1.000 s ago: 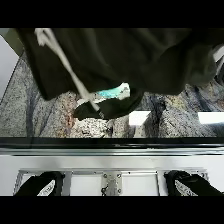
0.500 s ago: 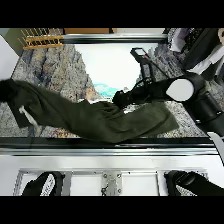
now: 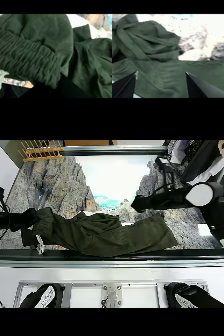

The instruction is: Fold the clothes and pants, and hang the long-sleeved shirts on hangers.

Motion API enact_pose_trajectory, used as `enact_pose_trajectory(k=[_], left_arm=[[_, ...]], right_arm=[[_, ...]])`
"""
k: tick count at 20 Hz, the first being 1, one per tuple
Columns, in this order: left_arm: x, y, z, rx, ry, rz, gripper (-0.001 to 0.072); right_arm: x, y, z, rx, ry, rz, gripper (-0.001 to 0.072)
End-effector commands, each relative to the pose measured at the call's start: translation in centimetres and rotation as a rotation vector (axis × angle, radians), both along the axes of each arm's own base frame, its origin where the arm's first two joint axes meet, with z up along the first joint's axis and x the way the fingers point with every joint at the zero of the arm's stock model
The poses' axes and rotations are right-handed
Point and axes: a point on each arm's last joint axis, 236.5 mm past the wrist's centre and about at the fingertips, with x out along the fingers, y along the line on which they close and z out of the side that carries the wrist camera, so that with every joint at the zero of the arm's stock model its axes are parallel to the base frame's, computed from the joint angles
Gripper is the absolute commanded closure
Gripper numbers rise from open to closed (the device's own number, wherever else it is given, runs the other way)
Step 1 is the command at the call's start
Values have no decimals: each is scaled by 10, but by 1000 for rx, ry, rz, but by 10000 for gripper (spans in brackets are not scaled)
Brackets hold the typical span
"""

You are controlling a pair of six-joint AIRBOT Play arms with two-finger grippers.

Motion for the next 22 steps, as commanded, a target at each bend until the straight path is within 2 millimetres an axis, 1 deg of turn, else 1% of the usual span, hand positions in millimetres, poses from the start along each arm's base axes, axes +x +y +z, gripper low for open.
enact_pose_trajectory(k=[1,3,4,5,7,9,10,11,13,14,15,16,18,20,22], left_arm=[[23,8,-21,-19,37,0,687],[49,9,-15,-13,22,-25,678],[63,7,-9,-7,6,-40,405],[76,4,-2,-4,-9,-50,17],[92,5,13,0,-27,-63,10],[93,13,24,12,-41,-36,10],[87,22,25,25,-38,-9,10],[75,33,22,47,-23,25,10],[48,58,11,91,10,106,10],[38,64,6,90,15,139,10],[29,65,-1,69,18,174,10],[22,61,-8,48,21,184,19],[6,57,-23,67,40,182,18],[-10,68,-33,121,44,244,18],[-23,81,-37,123,7,370,18]], right_arm=[[7,-39,-7,-24,34,-82,60],[8,-43,-10,-24,40,-94,60],[8,-43,-12,-25,44,-94,60],[7,-43,-14,-27,49,-94,60],[6,-44,-19,-29,62,-94,60],[4,-44,-25,-33,76,-95,60],[2,-44,-29,-35,85,-94,60],[1,-44,-33,-37,94,-94,60],[-1,-45,-40,-39,108,-96,60],[-1,-45,-43,-38,111,-98,60],[0,-44,-45,-34,111,-102,61],[0,-44,-47,-34,111,-104,60],[1,-45,-48,-34,112,-106,60],[0,-45,-48,-34,112,-106,60],[1,-45,-48,-33,111,-106,60]])
